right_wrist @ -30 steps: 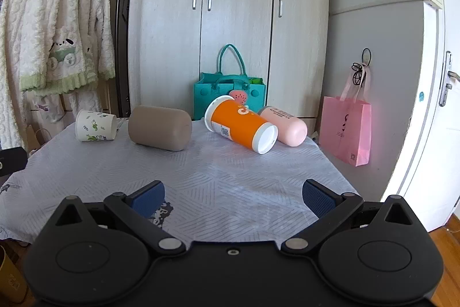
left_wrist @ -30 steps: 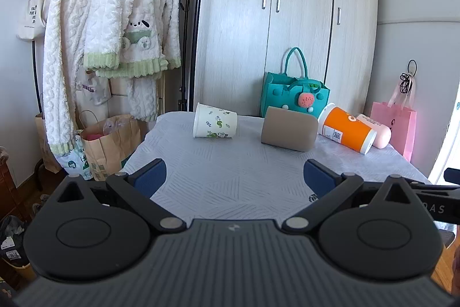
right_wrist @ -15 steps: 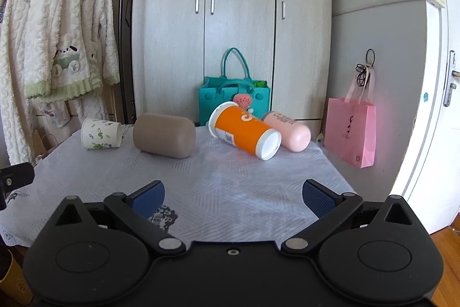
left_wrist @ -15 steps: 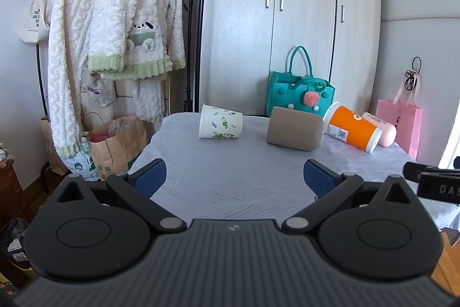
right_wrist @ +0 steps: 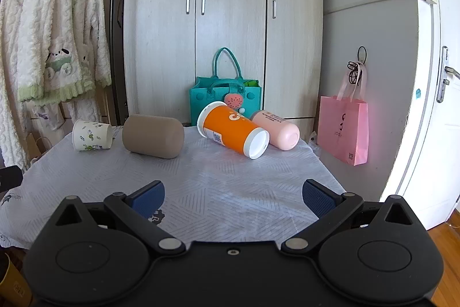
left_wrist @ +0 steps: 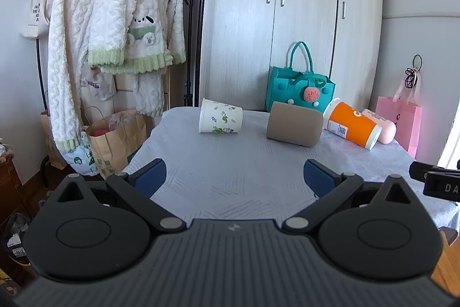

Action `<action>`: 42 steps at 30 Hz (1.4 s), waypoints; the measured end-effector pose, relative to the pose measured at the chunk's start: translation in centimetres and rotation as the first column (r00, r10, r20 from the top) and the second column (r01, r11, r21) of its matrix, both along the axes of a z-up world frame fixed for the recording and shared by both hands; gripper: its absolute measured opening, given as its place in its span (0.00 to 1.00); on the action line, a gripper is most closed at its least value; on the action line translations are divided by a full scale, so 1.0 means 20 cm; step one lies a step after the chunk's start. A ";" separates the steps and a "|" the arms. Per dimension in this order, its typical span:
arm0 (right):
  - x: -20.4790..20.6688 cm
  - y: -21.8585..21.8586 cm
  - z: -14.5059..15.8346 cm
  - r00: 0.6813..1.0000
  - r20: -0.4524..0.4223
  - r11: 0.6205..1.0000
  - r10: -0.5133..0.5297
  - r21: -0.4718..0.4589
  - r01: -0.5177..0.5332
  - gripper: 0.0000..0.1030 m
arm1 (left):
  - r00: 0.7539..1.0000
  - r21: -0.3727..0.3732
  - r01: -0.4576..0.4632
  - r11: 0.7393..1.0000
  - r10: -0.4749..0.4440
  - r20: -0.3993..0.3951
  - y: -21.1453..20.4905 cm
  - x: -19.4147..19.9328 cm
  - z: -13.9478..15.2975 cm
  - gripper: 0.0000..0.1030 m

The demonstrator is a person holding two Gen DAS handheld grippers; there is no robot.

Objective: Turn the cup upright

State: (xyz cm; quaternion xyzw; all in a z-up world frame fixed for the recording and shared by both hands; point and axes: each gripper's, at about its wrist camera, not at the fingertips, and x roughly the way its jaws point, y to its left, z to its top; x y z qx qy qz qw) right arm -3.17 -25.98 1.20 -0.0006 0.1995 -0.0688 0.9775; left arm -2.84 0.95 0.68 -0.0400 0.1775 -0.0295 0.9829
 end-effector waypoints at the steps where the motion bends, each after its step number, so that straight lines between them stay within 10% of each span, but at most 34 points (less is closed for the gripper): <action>1: 0.00 0.00 0.00 1.000 -0.001 1.000 0.001 -0.001 -0.001 1.00 | 1.000 -0.002 0.000 1.000 0.000 -0.006 0.00 0.00 0.00 1.00; 16: 0.05 -0.11 0.13 0.968 -0.009 0.959 0.249 0.142 -0.245 1.00 | 0.989 -0.017 -0.011 1.000 0.009 -0.145 0.05 0.15 0.03 1.00; 22: 0.16 -0.18 0.22 0.905 0.042 0.888 0.423 0.177 -0.424 1.00 | 0.975 -0.028 -0.072 0.997 0.064 -0.213 0.11 0.29 0.05 1.00; 42: 0.59 0.40 0.24 0.615 -0.185 0.605 0.766 -0.113 -0.788 0.99 | 0.982 0.000 0.013 1.000 -0.013 -0.189 0.29 0.57 0.07 1.00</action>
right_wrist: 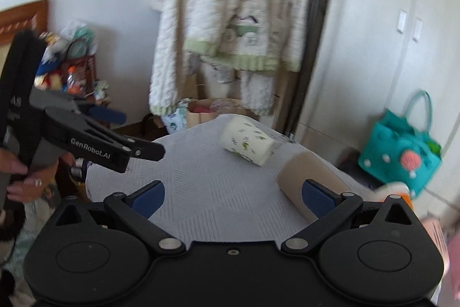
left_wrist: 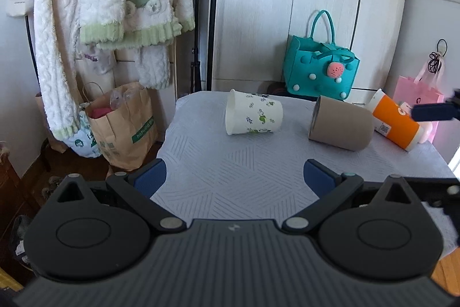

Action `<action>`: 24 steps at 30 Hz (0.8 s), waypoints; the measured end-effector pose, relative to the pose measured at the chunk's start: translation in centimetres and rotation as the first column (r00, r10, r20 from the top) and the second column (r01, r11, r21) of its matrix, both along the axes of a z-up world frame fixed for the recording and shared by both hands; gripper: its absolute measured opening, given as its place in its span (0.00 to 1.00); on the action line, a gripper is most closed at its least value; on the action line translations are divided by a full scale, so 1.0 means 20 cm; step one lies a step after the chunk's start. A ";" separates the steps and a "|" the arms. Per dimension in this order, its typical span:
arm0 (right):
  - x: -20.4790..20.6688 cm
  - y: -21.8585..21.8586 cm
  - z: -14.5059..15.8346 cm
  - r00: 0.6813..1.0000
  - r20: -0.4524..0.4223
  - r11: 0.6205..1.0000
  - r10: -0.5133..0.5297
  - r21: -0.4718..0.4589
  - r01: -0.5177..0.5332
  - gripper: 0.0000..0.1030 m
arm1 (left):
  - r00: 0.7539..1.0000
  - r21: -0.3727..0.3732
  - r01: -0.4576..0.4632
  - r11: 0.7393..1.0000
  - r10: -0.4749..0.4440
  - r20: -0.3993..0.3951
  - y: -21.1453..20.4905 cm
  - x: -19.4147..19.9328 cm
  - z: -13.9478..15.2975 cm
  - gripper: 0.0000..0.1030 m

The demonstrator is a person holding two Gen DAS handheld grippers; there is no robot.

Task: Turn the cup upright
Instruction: 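Move the right gripper to the tipped white paper cup and close on it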

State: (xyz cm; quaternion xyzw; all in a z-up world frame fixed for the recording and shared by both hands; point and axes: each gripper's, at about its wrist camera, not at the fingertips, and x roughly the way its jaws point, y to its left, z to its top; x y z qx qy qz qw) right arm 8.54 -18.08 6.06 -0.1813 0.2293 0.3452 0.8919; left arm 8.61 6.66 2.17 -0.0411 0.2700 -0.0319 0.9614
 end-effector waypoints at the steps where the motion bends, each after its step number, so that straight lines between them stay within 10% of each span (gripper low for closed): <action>1: 0.02 0.03 0.00 1.000 0.005 1.000 0.010 -0.011 -0.010 0.99 | 1.000 -0.008 0.004 1.000 -0.004 0.000 0.01 0.01 0.00 1.00; 14: 0.32 0.36 -0.12 0.986 0.135 0.969 0.094 -0.239 -0.060 0.98 | 0.996 -0.194 0.085 0.977 -0.084 0.012 0.17 0.28 -0.12 1.00; 24: 0.51 0.54 -0.26 0.954 0.114 0.871 0.277 -0.449 -0.200 0.97 | 0.993 -0.294 0.115 0.949 -0.120 0.002 0.23 0.44 -0.21 1.00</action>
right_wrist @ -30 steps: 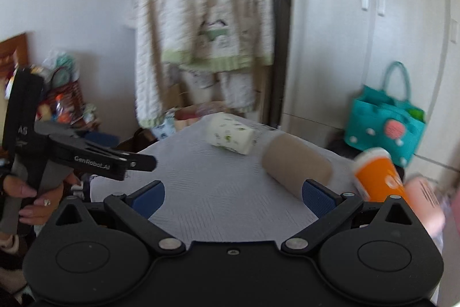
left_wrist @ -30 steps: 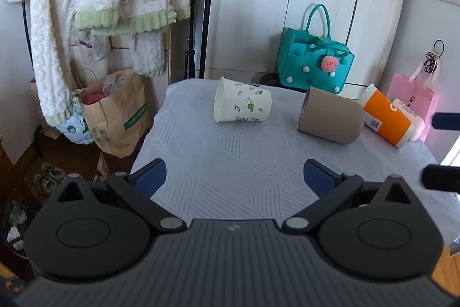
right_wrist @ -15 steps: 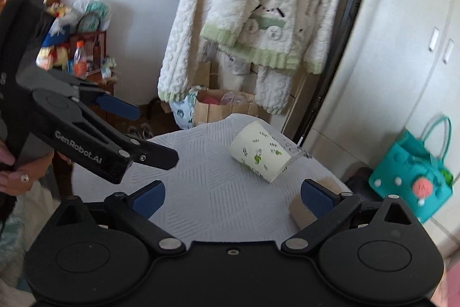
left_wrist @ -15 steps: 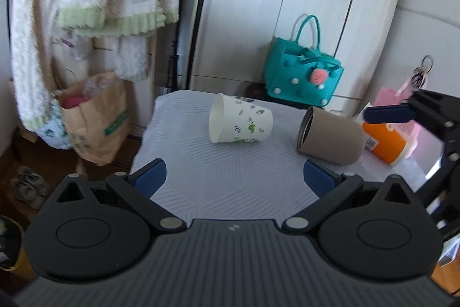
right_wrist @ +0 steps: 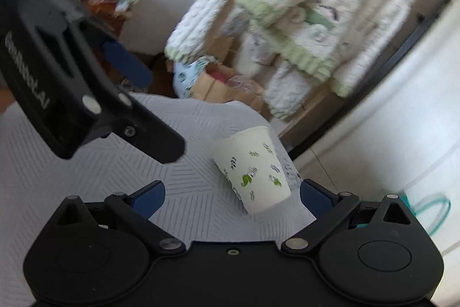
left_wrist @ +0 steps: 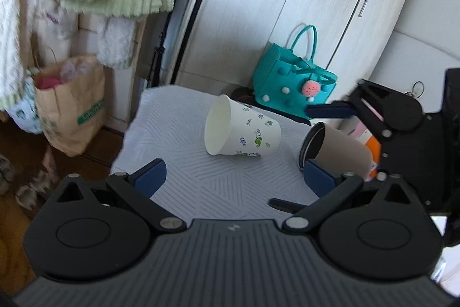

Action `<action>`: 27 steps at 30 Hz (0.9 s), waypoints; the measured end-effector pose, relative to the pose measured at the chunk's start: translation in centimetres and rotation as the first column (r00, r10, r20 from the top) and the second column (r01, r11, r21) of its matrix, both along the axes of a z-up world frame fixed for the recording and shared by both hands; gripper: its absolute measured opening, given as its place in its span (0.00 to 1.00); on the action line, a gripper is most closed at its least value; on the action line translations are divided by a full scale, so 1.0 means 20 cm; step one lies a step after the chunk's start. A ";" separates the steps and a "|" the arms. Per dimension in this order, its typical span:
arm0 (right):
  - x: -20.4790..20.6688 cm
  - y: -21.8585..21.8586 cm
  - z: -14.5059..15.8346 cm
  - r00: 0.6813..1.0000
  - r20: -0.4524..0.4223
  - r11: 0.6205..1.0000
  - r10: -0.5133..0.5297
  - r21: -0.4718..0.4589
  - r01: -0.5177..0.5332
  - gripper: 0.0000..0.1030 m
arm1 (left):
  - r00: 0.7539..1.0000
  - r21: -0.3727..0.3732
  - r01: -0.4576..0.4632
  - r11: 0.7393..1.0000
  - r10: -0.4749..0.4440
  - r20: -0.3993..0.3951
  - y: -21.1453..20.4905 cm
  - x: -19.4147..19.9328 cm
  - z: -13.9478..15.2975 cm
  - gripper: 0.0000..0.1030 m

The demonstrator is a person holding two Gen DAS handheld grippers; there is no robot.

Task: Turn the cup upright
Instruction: 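Move the right gripper to the tipped white paper cup and close on it, then lift the white paper cup with the right gripper and rotate it upright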

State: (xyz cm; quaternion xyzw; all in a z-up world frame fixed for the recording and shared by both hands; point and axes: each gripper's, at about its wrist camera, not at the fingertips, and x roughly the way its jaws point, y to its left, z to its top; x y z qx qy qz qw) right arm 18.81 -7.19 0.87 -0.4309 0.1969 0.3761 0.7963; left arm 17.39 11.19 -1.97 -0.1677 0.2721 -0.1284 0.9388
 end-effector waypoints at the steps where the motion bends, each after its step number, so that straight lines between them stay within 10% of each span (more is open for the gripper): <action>1: 0.02 0.02 0.00 1.000 -0.009 1.000 0.012 -0.020 -0.012 0.95 | 1.000 -0.005 0.003 1.000 -0.003 -0.009 0.00 0.02 -0.01 1.00; 27: 0.39 0.13 -0.07 0.989 -0.137 0.989 0.050 -0.133 -0.069 0.68 | 0.999 -0.001 0.004 1.000 -0.004 -0.037 0.04 0.11 -0.06 0.99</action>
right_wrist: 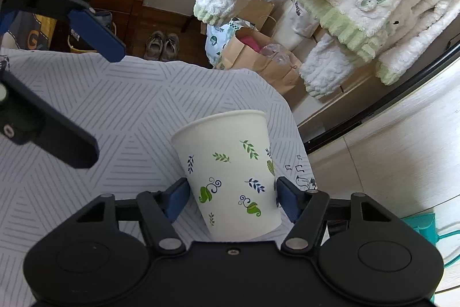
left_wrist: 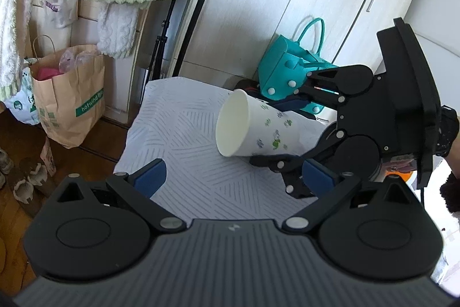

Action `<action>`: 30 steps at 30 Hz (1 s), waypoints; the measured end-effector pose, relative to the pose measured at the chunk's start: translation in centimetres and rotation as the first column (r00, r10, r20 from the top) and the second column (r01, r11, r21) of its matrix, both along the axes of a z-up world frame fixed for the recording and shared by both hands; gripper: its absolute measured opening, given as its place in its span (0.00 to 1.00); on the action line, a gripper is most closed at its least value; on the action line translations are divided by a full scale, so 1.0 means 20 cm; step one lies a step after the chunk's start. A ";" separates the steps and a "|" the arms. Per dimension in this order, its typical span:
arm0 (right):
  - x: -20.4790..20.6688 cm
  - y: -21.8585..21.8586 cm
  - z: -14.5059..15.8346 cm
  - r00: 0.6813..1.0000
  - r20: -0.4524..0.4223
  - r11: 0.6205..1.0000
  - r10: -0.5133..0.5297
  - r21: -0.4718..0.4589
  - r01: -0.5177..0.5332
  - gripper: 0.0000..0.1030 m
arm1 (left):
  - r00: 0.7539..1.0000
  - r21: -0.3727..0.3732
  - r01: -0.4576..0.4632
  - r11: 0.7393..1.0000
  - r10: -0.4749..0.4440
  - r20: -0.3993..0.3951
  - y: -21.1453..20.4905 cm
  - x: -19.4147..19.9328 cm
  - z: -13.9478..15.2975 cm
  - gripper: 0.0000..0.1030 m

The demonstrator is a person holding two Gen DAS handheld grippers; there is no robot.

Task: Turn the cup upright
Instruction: 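Lift the white paper cup with the right gripper and rotate it upright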

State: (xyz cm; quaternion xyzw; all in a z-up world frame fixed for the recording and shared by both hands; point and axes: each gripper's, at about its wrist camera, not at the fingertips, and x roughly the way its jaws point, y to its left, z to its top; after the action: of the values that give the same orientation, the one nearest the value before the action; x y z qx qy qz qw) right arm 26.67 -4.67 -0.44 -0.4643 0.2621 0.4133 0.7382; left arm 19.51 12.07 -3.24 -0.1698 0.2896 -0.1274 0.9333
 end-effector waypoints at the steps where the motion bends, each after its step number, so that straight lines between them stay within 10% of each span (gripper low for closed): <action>1: 0.00 0.00 0.01 1.000 -0.002 1.000 -0.006 0.006 0.006 0.68 | 1.000 0.001 0.004 1.000 -0.004 -0.001 0.00 0.00 0.00 0.99; 30: -0.65 -0.27 0.29 0.984 0.124 0.992 -0.128 0.030 0.125 0.68 | 0.996 0.061 0.088 0.994 -0.089 0.016 -0.21 -0.49 0.19 0.99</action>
State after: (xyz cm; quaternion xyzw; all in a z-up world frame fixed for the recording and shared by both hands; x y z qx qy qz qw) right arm 13.63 -10.04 5.28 -0.4636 0.2397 0.3384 0.7830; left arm 9.64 7.87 0.48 -0.1272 0.2919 -0.1614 0.9341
